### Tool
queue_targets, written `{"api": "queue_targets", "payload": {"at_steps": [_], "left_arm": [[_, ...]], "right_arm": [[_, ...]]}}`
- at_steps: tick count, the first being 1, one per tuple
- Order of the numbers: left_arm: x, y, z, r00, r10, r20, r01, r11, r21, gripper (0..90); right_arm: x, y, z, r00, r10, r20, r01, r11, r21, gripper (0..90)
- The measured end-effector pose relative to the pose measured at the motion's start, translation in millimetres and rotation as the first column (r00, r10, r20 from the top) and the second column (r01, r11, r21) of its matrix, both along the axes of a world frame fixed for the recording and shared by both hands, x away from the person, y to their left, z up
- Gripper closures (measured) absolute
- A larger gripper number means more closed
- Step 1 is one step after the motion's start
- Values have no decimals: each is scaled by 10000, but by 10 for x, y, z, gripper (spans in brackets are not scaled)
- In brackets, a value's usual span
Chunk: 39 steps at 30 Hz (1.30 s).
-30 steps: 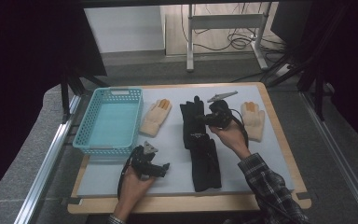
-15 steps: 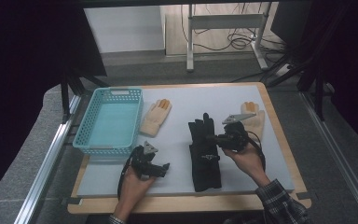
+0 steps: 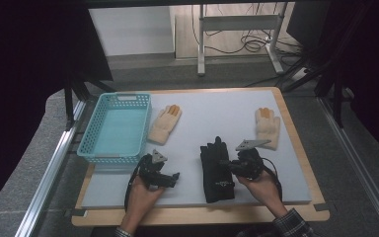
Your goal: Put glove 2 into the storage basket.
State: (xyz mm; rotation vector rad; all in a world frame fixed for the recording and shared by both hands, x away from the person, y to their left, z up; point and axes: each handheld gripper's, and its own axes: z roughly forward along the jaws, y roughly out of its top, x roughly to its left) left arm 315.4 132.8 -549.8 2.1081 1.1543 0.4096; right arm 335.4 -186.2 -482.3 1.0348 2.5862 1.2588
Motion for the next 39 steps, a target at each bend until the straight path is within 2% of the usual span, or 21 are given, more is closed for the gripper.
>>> {"api": "queue_targets", "payload": {"at_steps": [3, 4, 5, 6, 7, 8, 12, 18, 20, 21, 22, 24, 25, 26, 27, 28, 29, 31, 32, 39], "left_arm": [[0, 3, 2, 10000, -33, -14, 33, 10000, 33, 25], [0, 3, 2, 10000, -34, -12, 34, 10000, 35, 25], [0, 3, 2, 10000, -34, -12, 34, 10000, 35, 25], [0, 3, 2, 10000, -33, -11, 33, 10000, 35, 25], [0, 3, 2, 10000, -33, -12, 33, 10000, 38, 25], [0, 3, 2, 10000, -32, -13, 32, 10000, 37, 25], [1, 3, 2, 10000, -30, -15, 30, 10000, 34, 25], [0, 0, 0, 10000, 4, 0, -4, 10000, -4, 25], [1, 3, 2, 10000, -31, -18, 31, 10000, 32, 25], [1, 3, 2, 10000, -31, -18, 31, 10000, 32, 25], [1, 3, 1, 10000, -32, -12, 32, 10000, 29, 25], [1, 3, 1, 10000, -33, -11, 33, 10000, 32, 25], [0, 3, 1, 10000, -29, -10, 29, 10000, 30, 25], [1, 3, 1, 10000, -32, -13, 32, 10000, 33, 26], [1, 3, 1, 10000, -32, -13, 32, 10000, 33, 25], [1, 3, 1, 10000, -32, -13, 32, 10000, 35, 25], [1, 3, 1, 10000, -32, -13, 32, 10000, 35, 25], [1, 3, 1, 10000, -29, -12, 29, 10000, 35, 25], [1, 3, 1, 10000, -30, -12, 30, 10000, 35, 25], [1, 3, 1, 10000, -30, -16, 30, 10000, 36, 25]], "right_arm": [[-2, 43, -135, 9995, -137, 285, 147, 9992, -371, 850], [-22, 70, -200, 9991, -140, 400, 162, 9984, -535, 800], [-22, 70, -200, 9991, -140, 400, 162, 9984, -535, 800], [-32, 79, -217, 9988, -124, 464, 151, 9981, -591, 761], [-48, 82, -206, 9981, -102, 611, 143, 9976, -674, 693], [-51, 72, -179, 9973, -123, 719, 173, 9975, -689, 667], [-13, -29, -36, 9933, -452, 1064, 500, 9979, -422, 636], [112, -49, 10, 9911, -776, 1081, 797, 9967, -155, 629], [231, 66, -67, 9938, -728, 835, 742, 9971, -137, 529], [231, 66, -67, 9938, -728, 835, 742, 9971, -137, 529], [313, 163, -159, 9950, -678, 739, 706, 9969, -360, 479], [369, 242, -265, 9956, -637, 682, 687, 9948, -746, 509], [369, 242, -265, 9956, -637, 682, 687, 9948, -746, 509], [362, 275, -331, 9918, -782, 1007, 879, 9916, -950, 656], [362, 275, -331, 9918, -782, 1007, 879, 9916, -950, 656], [336, 269, -327, 9887, -790, 1270, 941, 9886, -1176, 781], [336, 269, -327, 9887, -790, 1270, 941, 9886, -1176, 781], [316, 243, -321, 9919, -628, 1105, 749, 9912, -1093, 887], [312, 240, -326, 9926, -617, 1043, 732, 9911, -1109, 888], [257, 180, -172, 9873, -684, 1435, 813, 9929, -864, 888]]}}
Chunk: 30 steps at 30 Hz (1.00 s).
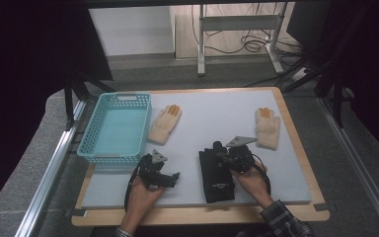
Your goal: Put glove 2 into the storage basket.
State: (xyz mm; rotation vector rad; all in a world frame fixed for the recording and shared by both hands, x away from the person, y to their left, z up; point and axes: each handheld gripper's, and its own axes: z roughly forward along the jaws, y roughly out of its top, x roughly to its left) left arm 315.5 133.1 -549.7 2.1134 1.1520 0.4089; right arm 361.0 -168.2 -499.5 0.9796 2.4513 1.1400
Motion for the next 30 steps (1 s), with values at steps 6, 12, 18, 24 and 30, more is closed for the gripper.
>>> {"api": "queue_targets", "payload": {"at_steps": [6, 12, 18, 24, 30], "left_arm": [[0, 0, 0, 10000, 1, -2, -1, 10000, 0, 25], [0, 0, 0, 10000, -1, 4, 1, 10000, -1, 25], [0, 0, -1, 10000, 2, 4, -2, 10000, -3, 25], [-1, -3, -1, 10000, 30, 9, -30, 10000, -44, 25], [0, 0, 0, 10000, -1, 3, 1, 10000, -5, 25]], "right_arm": [[29, -92, 52, 9998, -185, -63, 187, 9991, 382, 631], [104, -29, -208, 9970, -572, -520, 563, 9982, -182, 524], [21, -59, -109, 9975, -699, 24, 700, 9973, -223, 801], [-65, -103, 60, 9957, -781, 506, 784, 9969, -31, 801], [39, -125, -69, 9953, -951, 155, 953, 9954, -132, 703]]}}
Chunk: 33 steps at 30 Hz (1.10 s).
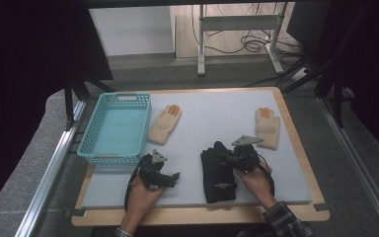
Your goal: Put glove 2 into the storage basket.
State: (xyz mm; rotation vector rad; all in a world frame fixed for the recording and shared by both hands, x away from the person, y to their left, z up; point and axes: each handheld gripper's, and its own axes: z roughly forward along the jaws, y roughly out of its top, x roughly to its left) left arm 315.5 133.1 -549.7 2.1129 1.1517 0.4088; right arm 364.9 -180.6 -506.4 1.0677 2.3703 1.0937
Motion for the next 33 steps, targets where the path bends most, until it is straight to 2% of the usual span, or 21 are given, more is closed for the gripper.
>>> {"api": "queue_targets", "payload": {"at_steps": [2, 3, 4, 5, 8, 10, 11, 12, 14, 18, 22, 23, 26, 33], "left_arm": [[0, 0, 0, 10000, 2, 3, -2, 10000, 3, 25], [0, 0, 0, 10000, 1, -2, -1, 10000, 1, 25], [0, 0, 0, 10000, 1, -2, -1, 10000, 1, 25], [0, 1, 1, 10000, 0, -13, 0, 10000, -4, 25], [-1, 1, 2, 10000, -4, -8, 4, 10000, -2, 27], [-5, 4, 4, 10000, 5, 10, -5, 10000, -18, 35], [-13, 5, 7, 10000, -18, 60, 18, 10000, -18, 35], [-53, 0, 17, 9993, -162, 329, 160, 9999, 60, 79], [-88, -9, 20, 9989, -229, 397, 221, 9995, 219, 80], [-122, 34, 27, 9996, -242, 164, 238, 9994, 237, 61], [-147, 94, 21, 9999, -121, 16, 121, 9998, 153, 53], [-168, 134, 16, 10000, -57, 63, 55, 9998, 187, 46], [-180, 164, 7, 9999, -64, 112, 62, 9998, 185, 39], [-173, 221, 8, 9984, -562, -9, 562, 9981, 261, 33]], "right_arm": [[8, -11, -14, 10000, -53, -41, 54, 10000, 40, 673], [20, -72, -9, 9999, -64, -104, 68, 9992, 391, 608], [20, -72, -9, 9999, -64, -104, 68, 9992, 391, 608], [18, -145, 28, 9996, 160, -241, -143, 9974, 701, 565], [-14, -253, 67, 9993, 249, -268, -232, 9979, 604, 565], [-31, -296, 71, 9991, 279, -316, -261, 9980, 580, 599], [-49, -342, 70, 9983, 374, -452, -347, 9976, 599, 644], [-97, -423, 45, 9956, 626, -693, -588, 9967, 555, 755], [-164, -484, 1, 9913, 921, -945, -877, 9949, 501, 821], [-306, -559, -92, 9860, 1176, -1185, -1132, 9926, 436, 883], [-389, -544, -149, 9823, 1372, -1272, -1330, 9903, 415, 884], [-426, -502, -184, 9798, 1536, -1277, -1510, 9881, 298, 884], [-452, -457, -200, 9801, 1582, -1196, -1555, 9873, 315, 883], [-491, -227, -225, 9705, 2096, -1188, -2062, 9777, 409, 881]]}}
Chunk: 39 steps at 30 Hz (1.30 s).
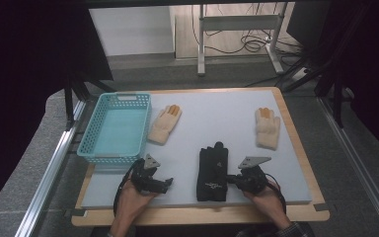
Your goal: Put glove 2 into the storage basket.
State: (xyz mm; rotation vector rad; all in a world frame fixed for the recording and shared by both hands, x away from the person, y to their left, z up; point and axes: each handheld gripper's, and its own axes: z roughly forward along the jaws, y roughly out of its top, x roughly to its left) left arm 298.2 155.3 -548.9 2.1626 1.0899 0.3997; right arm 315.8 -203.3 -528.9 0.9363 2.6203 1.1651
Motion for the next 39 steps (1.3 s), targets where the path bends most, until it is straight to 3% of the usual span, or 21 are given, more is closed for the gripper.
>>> {"api": "queue_targets", "payload": {"at_steps": [5, 8, 24, 31, 39], "left_arm": [[-2, 81, 9, 9998, -156, -83, 157, 9998, 120, 28], [11, 133, -14, 9998, -147, -104, 146, 9999, -41, 8], [30, 146, -23, 9995, -304, -89, 303, 9995, -112, 0], [31, 150, -26, 9995, -305, -95, 304, 9994, -149, 0], [30, 150, -27, 9995, -309, -88, 307, 9994, -149, 0]], "right_arm": [[6, 154, -15, 9996, 262, 54, -262, 9997, 33, 880], [17, 283, -22, 9990, 411, 172, -411, 9992, -35, 878], [174, 655, -50, 9977, 435, 515, -430, 9990, -115, 869], [149, 613, 20, 9964, 594, 599, -586, 9982, -151, 810], [201, 252, 231, 9900, -397, 1350, 407, 9992, -53, 614]]}}
